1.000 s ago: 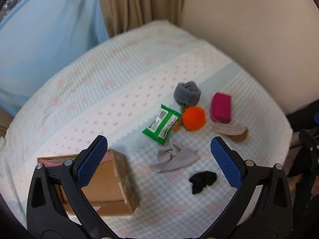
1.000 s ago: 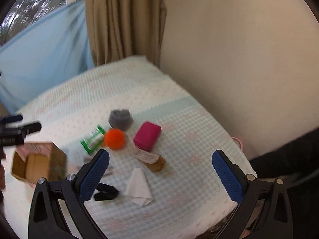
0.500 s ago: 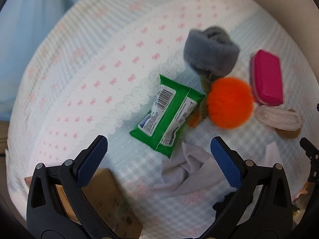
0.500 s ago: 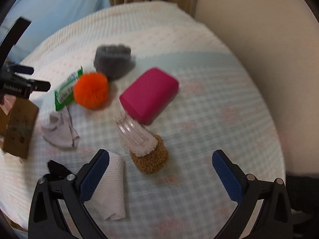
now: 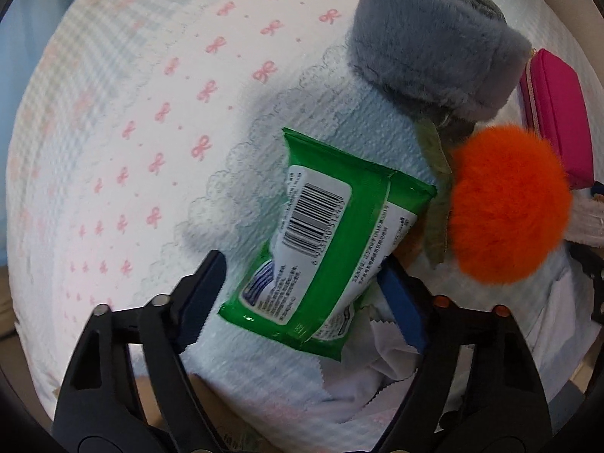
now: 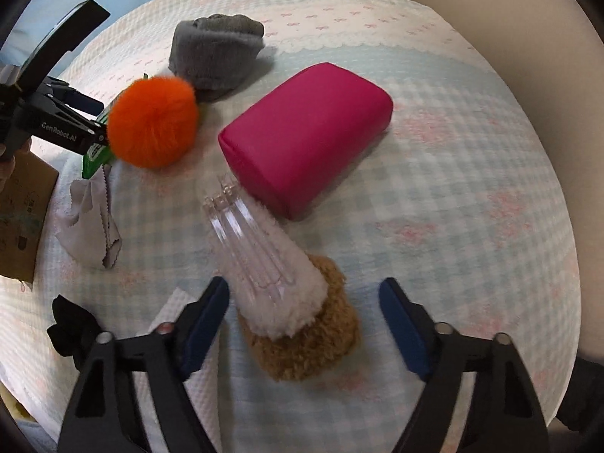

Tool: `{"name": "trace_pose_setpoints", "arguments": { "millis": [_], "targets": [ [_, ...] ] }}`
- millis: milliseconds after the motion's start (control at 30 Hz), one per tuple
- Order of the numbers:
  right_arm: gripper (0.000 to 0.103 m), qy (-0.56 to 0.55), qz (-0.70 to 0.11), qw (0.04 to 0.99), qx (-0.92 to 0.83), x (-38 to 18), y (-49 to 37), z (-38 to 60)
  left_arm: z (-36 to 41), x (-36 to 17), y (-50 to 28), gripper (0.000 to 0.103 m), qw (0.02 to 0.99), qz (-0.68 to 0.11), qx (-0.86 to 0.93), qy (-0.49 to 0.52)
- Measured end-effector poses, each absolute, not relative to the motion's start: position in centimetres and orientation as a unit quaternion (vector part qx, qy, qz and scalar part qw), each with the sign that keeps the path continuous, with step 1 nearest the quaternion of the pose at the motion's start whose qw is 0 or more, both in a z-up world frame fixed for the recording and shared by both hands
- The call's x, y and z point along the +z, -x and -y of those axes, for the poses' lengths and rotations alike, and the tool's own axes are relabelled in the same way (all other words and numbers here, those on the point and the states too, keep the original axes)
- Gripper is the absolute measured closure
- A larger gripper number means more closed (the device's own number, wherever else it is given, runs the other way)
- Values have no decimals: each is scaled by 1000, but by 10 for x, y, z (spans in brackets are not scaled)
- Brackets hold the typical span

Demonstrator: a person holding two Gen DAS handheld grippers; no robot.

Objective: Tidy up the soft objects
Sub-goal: 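Grasp the green wet-wipe packet with the left tool while the right grasps the brush, then carry the packet and the brush over the cardboard box with both tools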

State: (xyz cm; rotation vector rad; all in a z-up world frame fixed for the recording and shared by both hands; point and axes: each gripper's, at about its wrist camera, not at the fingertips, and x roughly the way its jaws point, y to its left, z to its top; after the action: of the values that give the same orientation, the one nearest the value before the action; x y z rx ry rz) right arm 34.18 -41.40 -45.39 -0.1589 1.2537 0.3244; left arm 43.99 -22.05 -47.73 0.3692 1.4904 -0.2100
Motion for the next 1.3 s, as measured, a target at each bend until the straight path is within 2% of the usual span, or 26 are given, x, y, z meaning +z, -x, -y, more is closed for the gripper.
{"name": "trace_pose_setpoints", "arguments": {
  "millis": [33, 133, 167, 333, 667, 1000, 1300],
  "targets": [
    [41, 73, -583, 794, 155, -455, -344, 413, 220, -479, -441, 39, 712, -675, -100, -164],
    [54, 80, -583, 791, 168, -456, -349, 406, 221, -479, -440, 48, 710, -677, -110, -159],
    [56, 82, -583, 790, 173, -455, -350, 404, 223, -478, -440, 53, 710, -677, -111, -158],
    [64, 77, -585, 787, 182, -455, -351, 402, 222, -471, -439, 64, 715, -674, -111, -149],
    [66, 47, -563, 808, 166, -407, -333, 406, 204, -421, -430, 66, 735, -663, -96, -105],
    [66, 42, -511, 849, 129, -309, -298, 397, 185, -314, -373, 66, 784, -609, -116, -27],
    [66, 42, -472, 874, 107, -210, -253, 350, 122, -217, -312, 66, 830, -543, -127, -2]
  ]
}}
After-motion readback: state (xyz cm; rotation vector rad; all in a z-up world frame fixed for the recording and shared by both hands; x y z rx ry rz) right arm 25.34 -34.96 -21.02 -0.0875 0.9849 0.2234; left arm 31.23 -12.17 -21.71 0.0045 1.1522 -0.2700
